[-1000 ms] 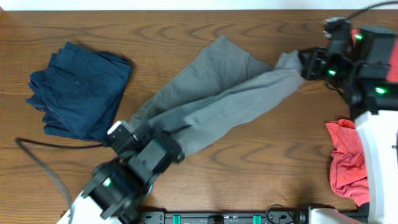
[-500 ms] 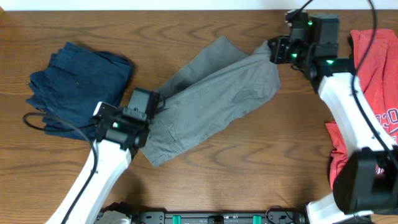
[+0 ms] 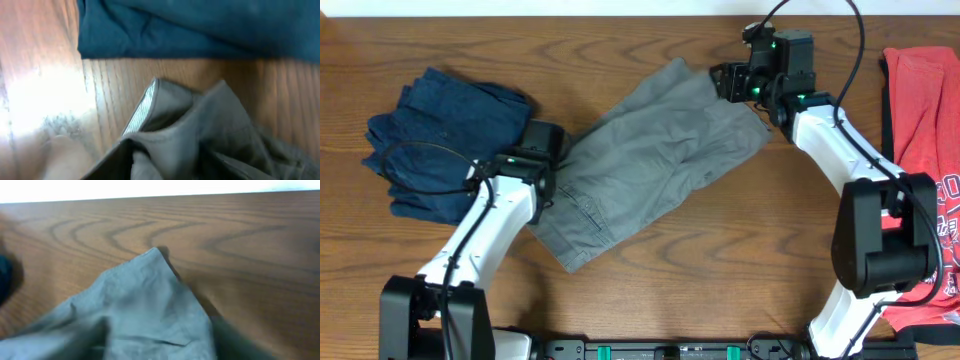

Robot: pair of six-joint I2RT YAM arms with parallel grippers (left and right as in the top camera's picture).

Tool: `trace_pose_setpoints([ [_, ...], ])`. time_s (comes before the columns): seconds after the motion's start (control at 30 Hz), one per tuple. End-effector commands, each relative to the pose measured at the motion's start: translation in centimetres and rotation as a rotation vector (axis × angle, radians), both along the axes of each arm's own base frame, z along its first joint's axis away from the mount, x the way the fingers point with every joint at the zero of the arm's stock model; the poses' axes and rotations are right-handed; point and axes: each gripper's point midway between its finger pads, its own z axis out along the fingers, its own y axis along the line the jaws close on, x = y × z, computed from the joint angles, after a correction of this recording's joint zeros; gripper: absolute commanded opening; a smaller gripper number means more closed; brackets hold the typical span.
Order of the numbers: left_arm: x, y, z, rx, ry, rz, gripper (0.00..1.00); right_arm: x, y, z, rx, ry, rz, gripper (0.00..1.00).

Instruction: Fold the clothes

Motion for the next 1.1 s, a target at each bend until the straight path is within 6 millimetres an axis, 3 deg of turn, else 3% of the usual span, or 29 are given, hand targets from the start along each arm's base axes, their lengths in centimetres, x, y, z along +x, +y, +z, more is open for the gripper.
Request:
trace_pose_setpoints([
  [0.0, 0.5, 1.9, 0.9, 0.027, -0.021, 0.008, 0.46, 0.3, 0.8, 1.9, 0.004, -0.044, 0.013, 0.90],
  [0.07, 0.4, 2.0, 1.1, -0.016, -0.010, -0.028, 0.55, -0.1, 0.5, 2.4, -0.001, -0.037, 0.006, 0.95],
  [0.2, -0.7, 0.6, 1.3, -0.163, 0.030, -0.123, 0.84, -1.6, -0.2, 2.0, -0.009, 0.036, 0.002, 0.94],
  [0.27, -1.5, 0.1, 1.3, -0.194, 0.060, -0.160, 0.87, -2.8, -0.1, 1.1, -0.008, 0.101, 0.015, 0.88],
  [0.33, -2.6, 0.0, 1.0, -0.198, 0.112, -0.175, 0.88, -3.8, 0.0, 0.1, -0.012, 0.161, 0.022, 0.75],
  [0.4, -3.9, -0.3, 0.4, -0.222, 0.162, -0.174, 0.88, -4.8, -0.3, -1.3, -0.044, 0.218, 0.014, 0.54],
  [0.47, -4.7, -1.1, -0.6, -0.271, 0.187, -0.180, 0.88, -5.4, -0.3, -2.4, -0.063, 0.259, 0.010, 0.46],
  [0.63, -7.3, -2.4, -3.1, -0.356, 0.272, -0.177, 0.88, -6.1, 0.2, -4.9, -0.094, 0.317, 0.045, 0.47],
  [0.77, -8.0, -2.3, -3.7, -0.353, 0.295, -0.173, 0.91, -6.6, 0.2, -7.5, -0.105, 0.380, 0.048, 0.61],
  [0.93, -6.6, -2.3, -2.8, -0.345, 0.218, -0.195, 0.93, -7.3, 0.2, -11.0, -0.150, 0.435, 0.093, 0.62],
  [1.07, -4.0, -2.3, -0.6, -0.318, 0.078, -0.259, 0.94, -8.3, -1.7, -14.4, -0.239, 0.523, 0.038, 0.58],
])
